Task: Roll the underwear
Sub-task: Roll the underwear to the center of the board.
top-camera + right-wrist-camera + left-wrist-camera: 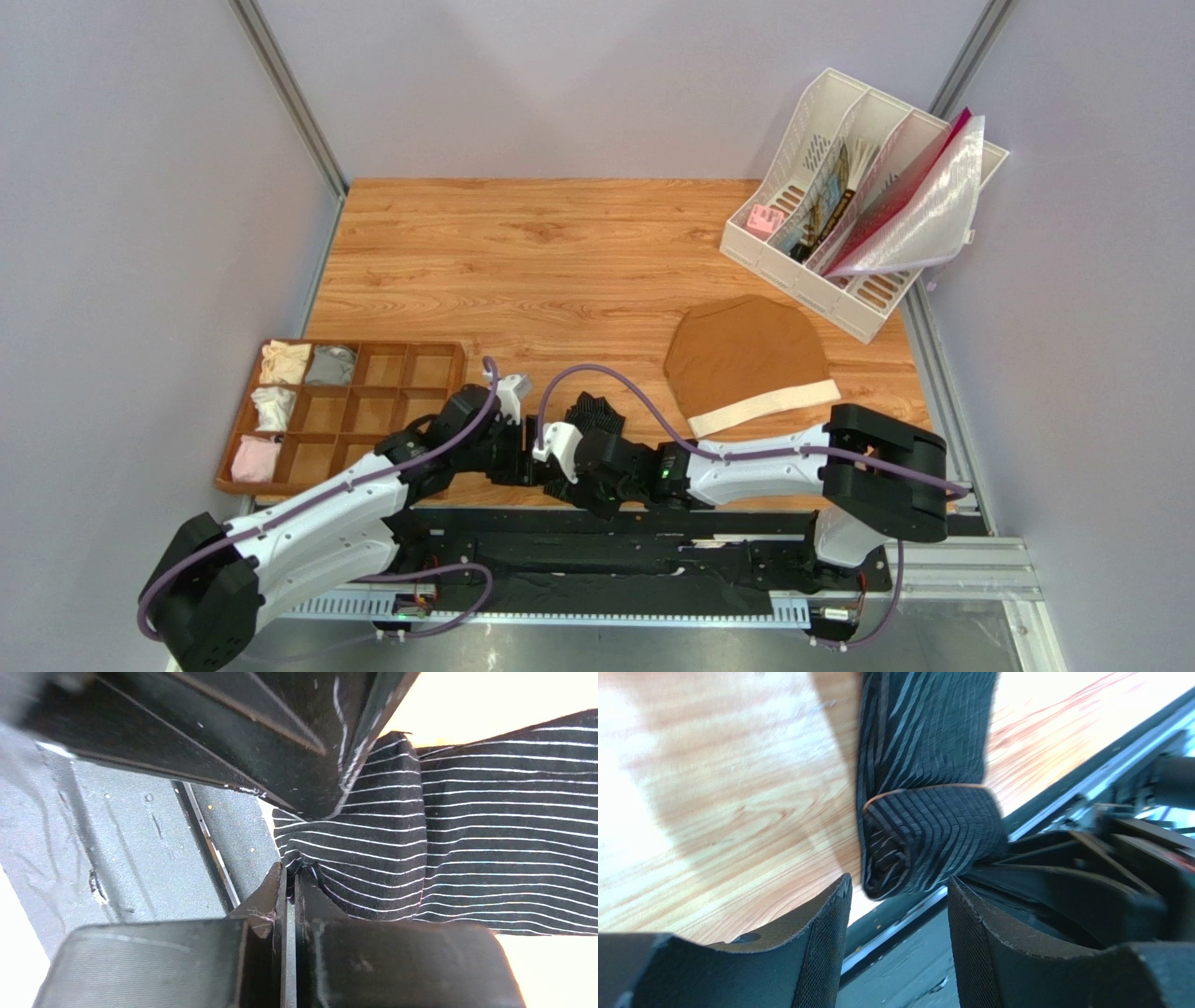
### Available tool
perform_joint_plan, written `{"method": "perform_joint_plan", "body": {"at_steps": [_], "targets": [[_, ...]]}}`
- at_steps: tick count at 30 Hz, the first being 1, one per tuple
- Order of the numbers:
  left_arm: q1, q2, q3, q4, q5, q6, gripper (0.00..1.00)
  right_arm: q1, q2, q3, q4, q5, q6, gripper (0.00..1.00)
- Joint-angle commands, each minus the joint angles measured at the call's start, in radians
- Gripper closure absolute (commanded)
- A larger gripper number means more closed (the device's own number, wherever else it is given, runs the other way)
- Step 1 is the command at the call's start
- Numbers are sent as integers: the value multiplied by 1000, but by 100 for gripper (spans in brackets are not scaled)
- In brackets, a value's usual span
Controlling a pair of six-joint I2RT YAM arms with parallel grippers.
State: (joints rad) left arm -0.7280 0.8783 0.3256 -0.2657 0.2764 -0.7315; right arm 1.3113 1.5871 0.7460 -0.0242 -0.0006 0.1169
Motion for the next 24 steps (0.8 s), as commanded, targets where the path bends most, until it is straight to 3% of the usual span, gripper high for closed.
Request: {"method": "perform_joint_plan", "body": {"at_steps": [1,16,24], "targets": [[-5,-67,-20,109,-25,-22,42,-20,-19,-37,-5,-85,43,100],[-7,105,-69,328,-29,24,40,-52,-22,-80,73,-150,84,100],[-5,172,-157,584,1,-5,51,-89,-15,-97,106,-184,107,100]]}}
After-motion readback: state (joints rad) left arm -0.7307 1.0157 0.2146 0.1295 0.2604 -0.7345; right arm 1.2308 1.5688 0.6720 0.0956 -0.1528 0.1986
